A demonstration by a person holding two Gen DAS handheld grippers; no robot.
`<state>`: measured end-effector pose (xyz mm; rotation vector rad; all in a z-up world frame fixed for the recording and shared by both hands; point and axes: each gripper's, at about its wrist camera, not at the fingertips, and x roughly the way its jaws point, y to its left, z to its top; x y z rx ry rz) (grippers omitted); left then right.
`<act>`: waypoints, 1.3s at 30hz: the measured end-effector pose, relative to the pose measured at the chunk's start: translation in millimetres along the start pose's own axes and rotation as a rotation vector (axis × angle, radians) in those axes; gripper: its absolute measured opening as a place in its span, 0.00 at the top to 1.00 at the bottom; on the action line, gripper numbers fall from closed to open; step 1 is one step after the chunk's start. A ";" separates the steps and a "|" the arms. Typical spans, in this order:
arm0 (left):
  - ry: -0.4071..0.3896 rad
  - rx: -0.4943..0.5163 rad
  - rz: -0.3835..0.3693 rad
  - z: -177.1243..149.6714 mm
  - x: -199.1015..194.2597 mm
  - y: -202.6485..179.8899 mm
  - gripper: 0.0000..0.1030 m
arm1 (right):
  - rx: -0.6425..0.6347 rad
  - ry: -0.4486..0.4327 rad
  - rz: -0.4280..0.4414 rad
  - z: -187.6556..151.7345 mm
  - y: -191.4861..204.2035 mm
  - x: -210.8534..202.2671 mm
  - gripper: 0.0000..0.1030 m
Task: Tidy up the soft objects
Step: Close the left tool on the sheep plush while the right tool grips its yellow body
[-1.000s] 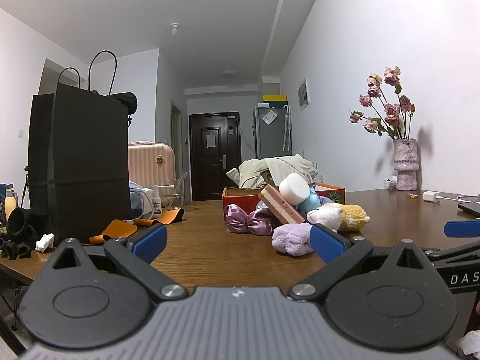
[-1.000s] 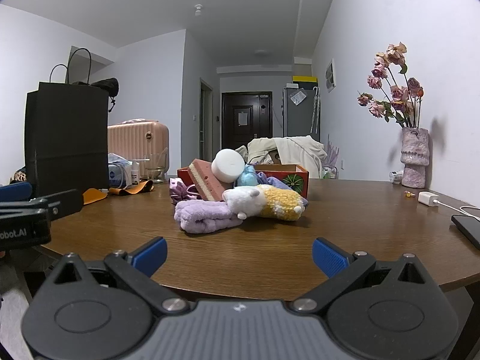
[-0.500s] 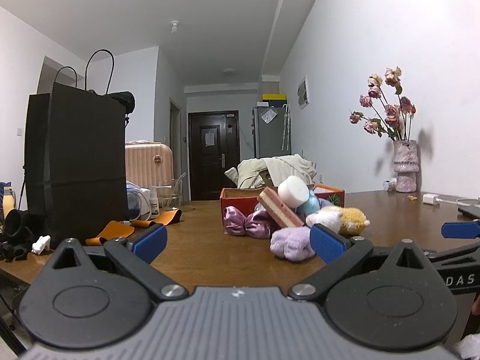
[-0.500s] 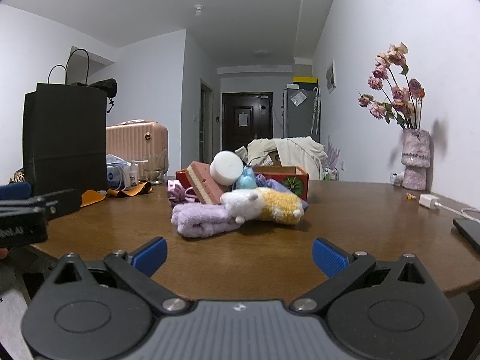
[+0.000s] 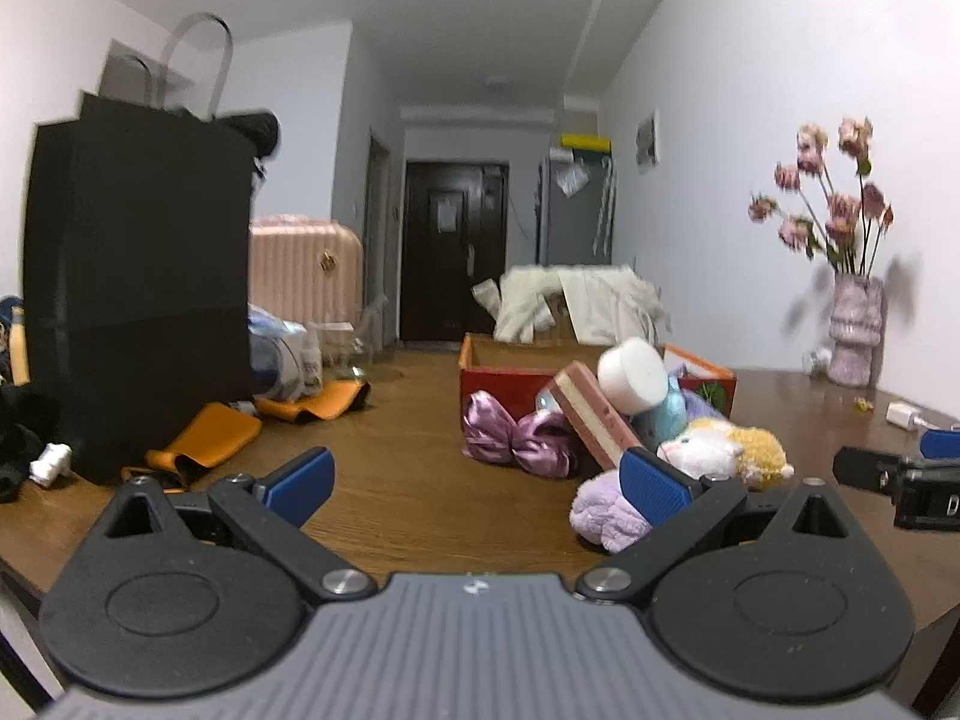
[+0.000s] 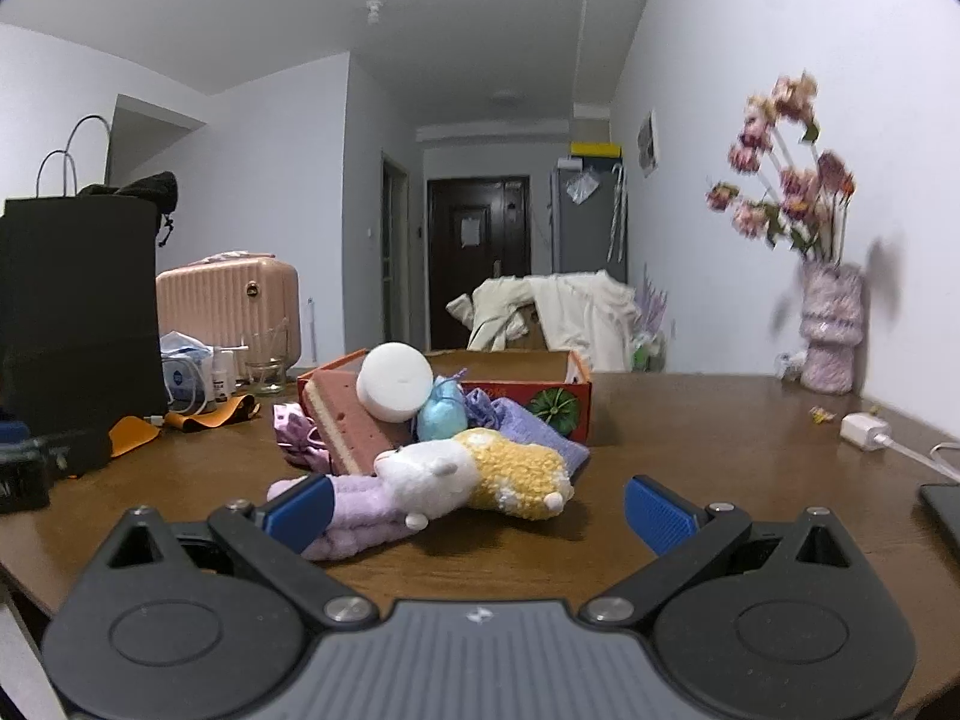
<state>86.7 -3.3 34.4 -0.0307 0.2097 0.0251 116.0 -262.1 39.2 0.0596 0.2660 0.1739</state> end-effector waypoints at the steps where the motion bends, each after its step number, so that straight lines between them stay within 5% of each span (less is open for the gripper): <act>1: 0.021 0.004 -0.001 1.6 7.7 -1.5 0.00 | 0.010 0.011 0.013 2.2 -3.0 5.8 0.00; 10: 0.119 0.089 -0.128 24.6 66.8 -44.1 0.00 | 0.047 0.130 0.050 28.3 -35.0 62.5 0.02; 15: 0.182 0.099 -0.252 33.7 100.5 -68.5 0.01 | 0.060 0.234 0.090 32.2 -51.6 100.1 0.18; 20: 0.232 0.129 -0.345 37.1 128.5 -94.6 0.17 | 0.175 0.278 0.182 31.7 -76.0 133.4 0.24; 24: 0.285 0.143 -0.373 35.2 149.9 -107.8 0.20 | 0.251 0.301 0.223 30.8 -91.3 157.7 0.25; 29: 0.374 0.118 -0.408 30.4 172.2 -112.5 0.34 | 0.319 0.343 0.271 25.6 -103.6 180.4 0.40; 39: 0.455 0.048 -0.395 24.3 191.4 -106.8 0.36 | 0.381 0.392 0.307 16.9 -111.6 195.0 0.44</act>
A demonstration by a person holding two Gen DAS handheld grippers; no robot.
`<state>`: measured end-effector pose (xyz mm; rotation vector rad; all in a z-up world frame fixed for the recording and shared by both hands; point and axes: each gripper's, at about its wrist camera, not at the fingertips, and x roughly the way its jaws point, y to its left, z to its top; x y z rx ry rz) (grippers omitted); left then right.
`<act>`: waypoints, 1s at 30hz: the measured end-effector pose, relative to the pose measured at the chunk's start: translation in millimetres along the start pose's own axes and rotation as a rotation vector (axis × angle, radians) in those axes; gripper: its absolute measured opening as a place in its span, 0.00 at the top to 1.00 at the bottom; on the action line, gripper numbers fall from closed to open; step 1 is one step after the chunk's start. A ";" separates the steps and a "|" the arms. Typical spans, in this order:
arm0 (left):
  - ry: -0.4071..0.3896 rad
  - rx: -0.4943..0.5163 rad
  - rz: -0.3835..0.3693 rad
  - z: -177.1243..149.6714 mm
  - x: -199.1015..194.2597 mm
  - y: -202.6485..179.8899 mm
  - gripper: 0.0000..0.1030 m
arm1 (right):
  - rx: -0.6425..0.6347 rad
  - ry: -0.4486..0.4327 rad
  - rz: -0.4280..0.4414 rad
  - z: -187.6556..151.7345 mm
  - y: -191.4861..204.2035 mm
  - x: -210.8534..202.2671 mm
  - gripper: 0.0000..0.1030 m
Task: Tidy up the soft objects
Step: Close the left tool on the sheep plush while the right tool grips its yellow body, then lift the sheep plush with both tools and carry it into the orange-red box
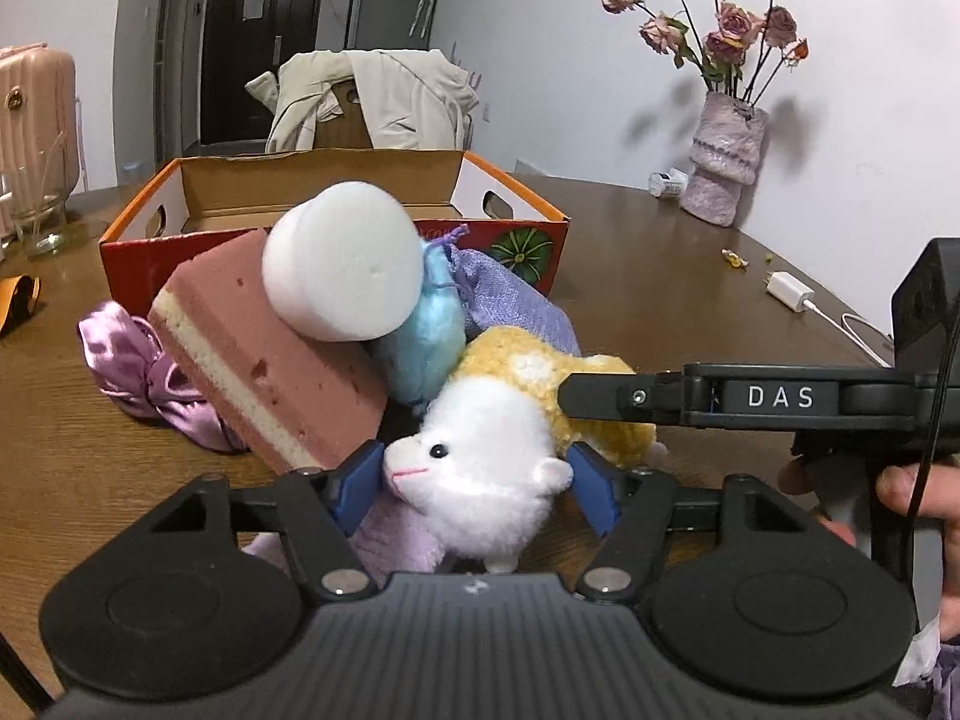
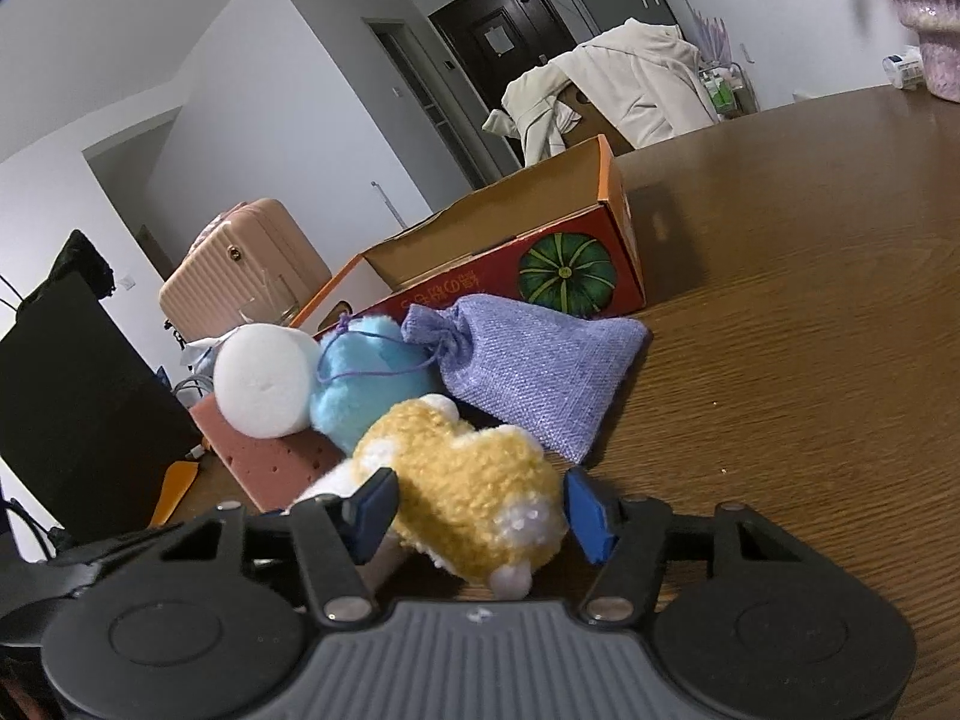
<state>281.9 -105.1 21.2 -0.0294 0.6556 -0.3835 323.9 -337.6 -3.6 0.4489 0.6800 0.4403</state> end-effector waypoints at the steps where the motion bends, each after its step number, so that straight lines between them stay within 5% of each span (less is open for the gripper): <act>1: -0.005 -0.002 0.000 0.3 -1.6 0.0 0.37 | -0.001 0.001 -0.004 0.5 0.6 -0.6 0.47; 19: -0.234 0.004 -0.040 12.5 -110.6 -11.5 0.39 | -0.148 -0.157 0.003 11.7 86.5 -83.2 0.49; 30: -0.325 -0.022 -0.041 62.7 -132.3 26.7 0.40 | -0.211 -0.181 0.033 75.1 141.7 -76.5 0.52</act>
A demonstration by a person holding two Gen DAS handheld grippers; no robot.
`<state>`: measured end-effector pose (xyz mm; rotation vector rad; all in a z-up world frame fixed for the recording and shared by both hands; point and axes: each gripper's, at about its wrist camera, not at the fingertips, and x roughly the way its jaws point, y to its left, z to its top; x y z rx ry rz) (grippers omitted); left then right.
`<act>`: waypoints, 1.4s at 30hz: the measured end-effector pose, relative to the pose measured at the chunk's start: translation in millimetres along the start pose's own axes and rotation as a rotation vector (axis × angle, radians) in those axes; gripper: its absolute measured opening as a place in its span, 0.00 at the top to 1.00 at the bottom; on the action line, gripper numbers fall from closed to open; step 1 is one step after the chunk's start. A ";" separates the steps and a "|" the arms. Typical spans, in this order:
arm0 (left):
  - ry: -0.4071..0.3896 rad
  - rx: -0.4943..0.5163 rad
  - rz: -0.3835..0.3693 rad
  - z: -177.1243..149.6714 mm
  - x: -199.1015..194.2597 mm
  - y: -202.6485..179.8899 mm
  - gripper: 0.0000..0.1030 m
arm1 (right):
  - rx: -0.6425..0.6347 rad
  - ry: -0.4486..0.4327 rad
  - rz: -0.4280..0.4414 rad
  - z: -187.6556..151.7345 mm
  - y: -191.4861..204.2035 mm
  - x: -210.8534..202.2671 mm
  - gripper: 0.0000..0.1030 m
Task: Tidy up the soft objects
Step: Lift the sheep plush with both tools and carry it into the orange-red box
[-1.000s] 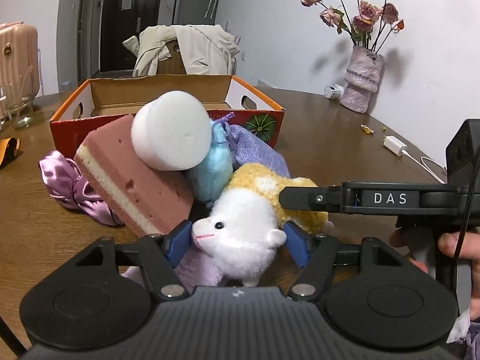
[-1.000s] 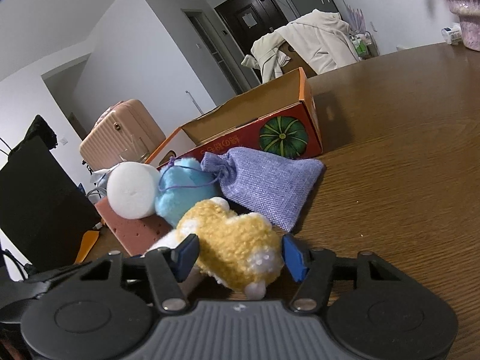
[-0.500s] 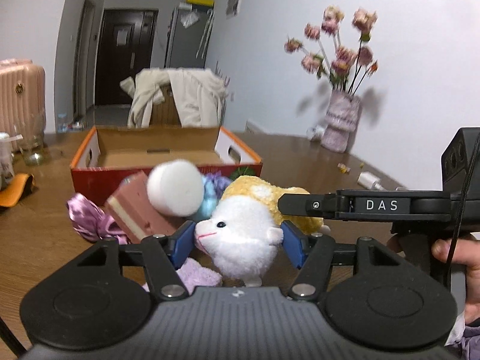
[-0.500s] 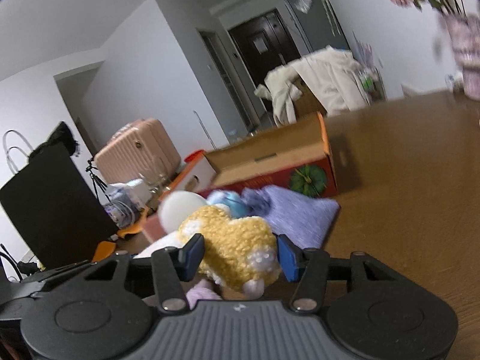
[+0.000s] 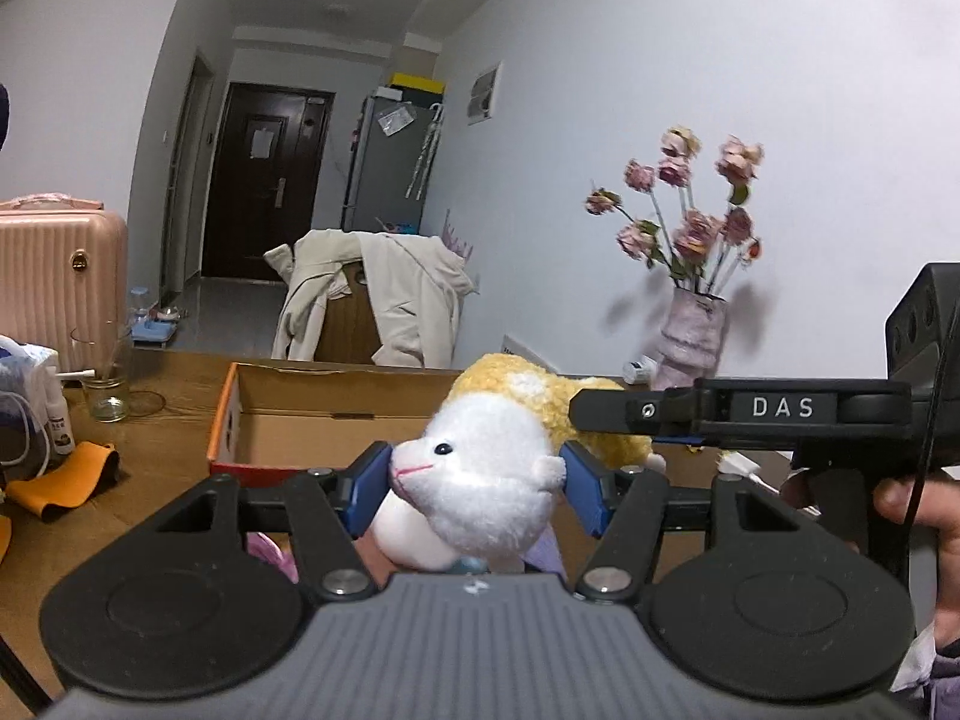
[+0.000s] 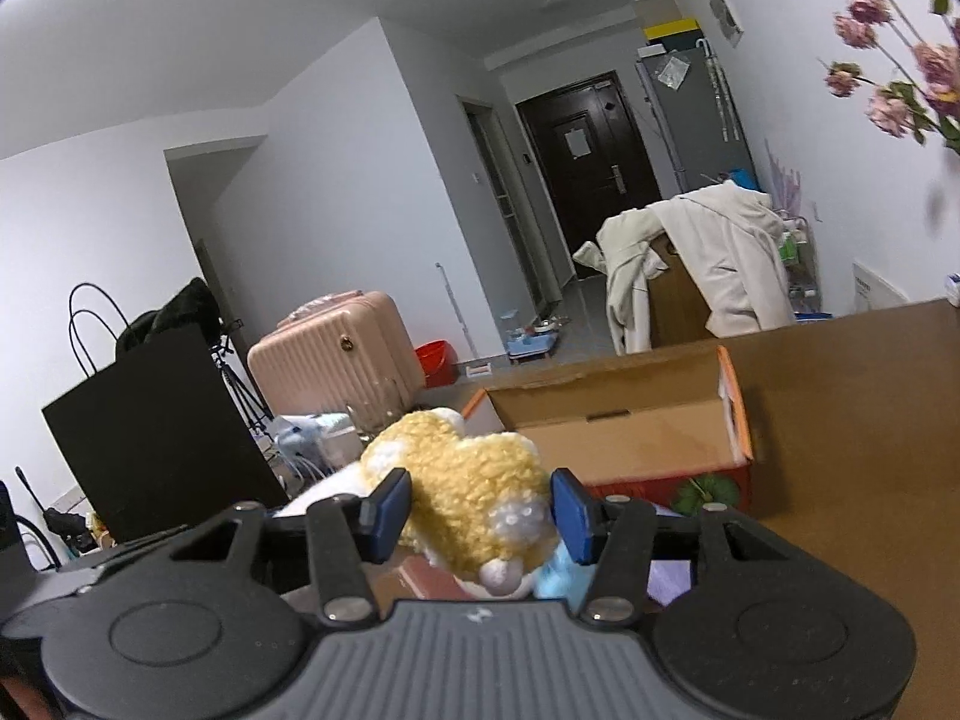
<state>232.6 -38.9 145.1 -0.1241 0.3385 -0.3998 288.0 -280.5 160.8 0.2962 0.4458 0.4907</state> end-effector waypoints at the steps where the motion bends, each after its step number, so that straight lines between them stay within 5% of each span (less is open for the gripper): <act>1: 0.002 -0.008 -0.002 5.1 3.5 6.5 0.40 | -0.011 0.001 -0.002 6.4 3.7 5.8 0.52; 13: -0.001 -0.099 0.018 27.5 71.4 71.0 0.40 | -0.072 0.082 -0.033 58.6 6.4 111.1 0.52; 20: 0.026 -0.148 0.098 39.6 141.4 121.4 0.40 | -0.007 0.198 0.008 84.4 -25.4 219.7 0.52; 30: 0.224 -0.090 0.256 46.7 264.2 186.2 0.40 | -0.002 0.401 -0.022 86.4 -62.5 401.6 0.53; 35: 0.256 -0.003 0.202 32.8 276.6 180.4 0.39 | 0.005 0.456 -0.025 64.5 -73.3 438.6 0.55; 42: 0.231 0.044 0.243 30.2 258.9 178.8 0.32 | 0.012 0.441 -0.019 65.1 -76.8 429.0 0.55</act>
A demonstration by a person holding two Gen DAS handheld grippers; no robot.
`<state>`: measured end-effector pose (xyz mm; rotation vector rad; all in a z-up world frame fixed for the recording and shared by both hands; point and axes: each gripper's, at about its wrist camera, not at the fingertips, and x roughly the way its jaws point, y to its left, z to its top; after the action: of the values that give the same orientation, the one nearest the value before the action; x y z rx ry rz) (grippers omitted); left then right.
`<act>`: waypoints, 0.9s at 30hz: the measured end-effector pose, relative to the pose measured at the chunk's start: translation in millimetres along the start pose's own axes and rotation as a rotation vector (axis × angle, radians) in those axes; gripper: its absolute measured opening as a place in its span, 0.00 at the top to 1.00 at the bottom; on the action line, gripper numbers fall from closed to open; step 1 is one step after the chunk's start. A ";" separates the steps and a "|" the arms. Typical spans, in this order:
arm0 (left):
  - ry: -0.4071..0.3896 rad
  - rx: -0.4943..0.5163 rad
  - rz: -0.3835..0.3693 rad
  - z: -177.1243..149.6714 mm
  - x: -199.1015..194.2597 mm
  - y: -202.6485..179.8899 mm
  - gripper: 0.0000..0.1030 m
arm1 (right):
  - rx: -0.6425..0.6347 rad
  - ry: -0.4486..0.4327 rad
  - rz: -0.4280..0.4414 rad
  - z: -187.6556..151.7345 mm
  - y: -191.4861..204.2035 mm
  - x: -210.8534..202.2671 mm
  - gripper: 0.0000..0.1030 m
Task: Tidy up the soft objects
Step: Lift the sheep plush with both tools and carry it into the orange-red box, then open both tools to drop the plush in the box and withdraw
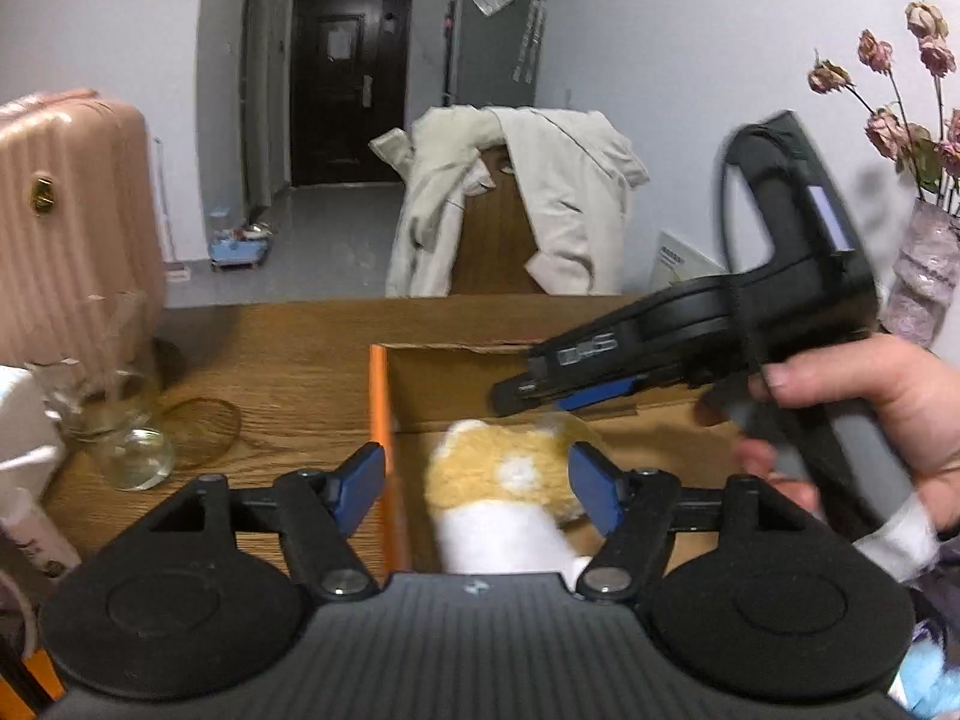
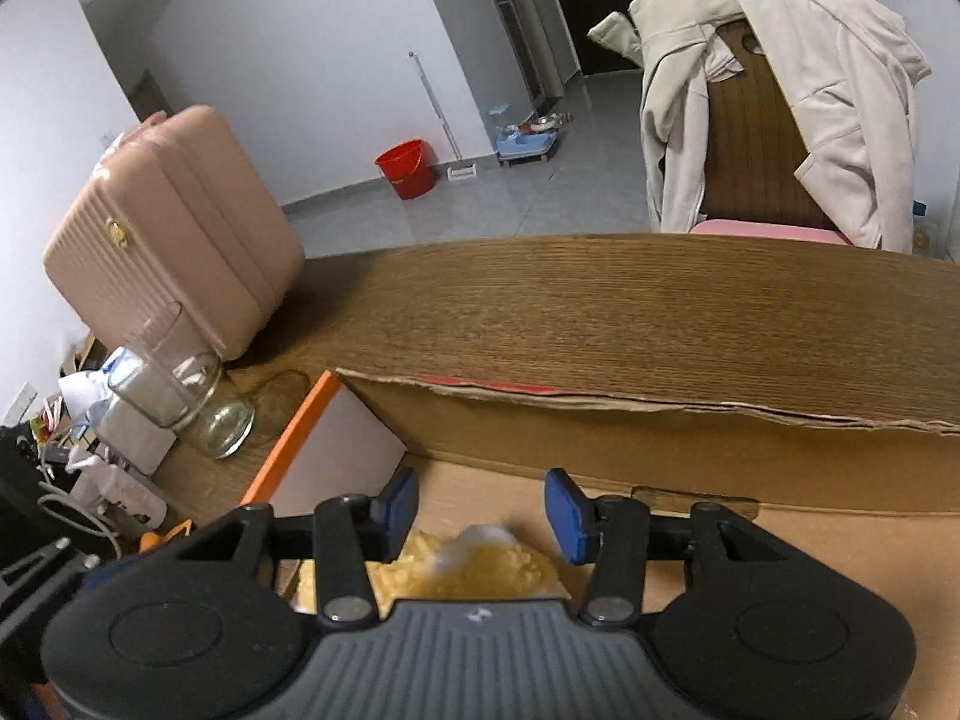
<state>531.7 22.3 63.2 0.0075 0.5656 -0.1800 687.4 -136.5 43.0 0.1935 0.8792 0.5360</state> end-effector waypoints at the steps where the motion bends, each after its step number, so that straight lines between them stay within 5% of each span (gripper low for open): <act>1: -0.006 0.005 0.009 1.3 -4.3 1.4 0.32 | 0.001 -0.011 0.000 1.4 -0.5 -6.9 0.55; 16: -0.174 -0.088 0.093 -20.3 -179.8 11.0 0.14 | -0.141 -0.226 0.011 -57.6 50.4 -229.2 0.31; 27: -0.262 -0.040 0.055 -86.1 -297.0 -31.4 0.06 | -0.258 -0.317 -0.030 -181.2 89.0 -335.2 0.17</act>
<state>234.2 46.0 150.3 -0.0386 0.3068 -0.1136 341.4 -245.2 189.9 0.0280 0.4983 0.5674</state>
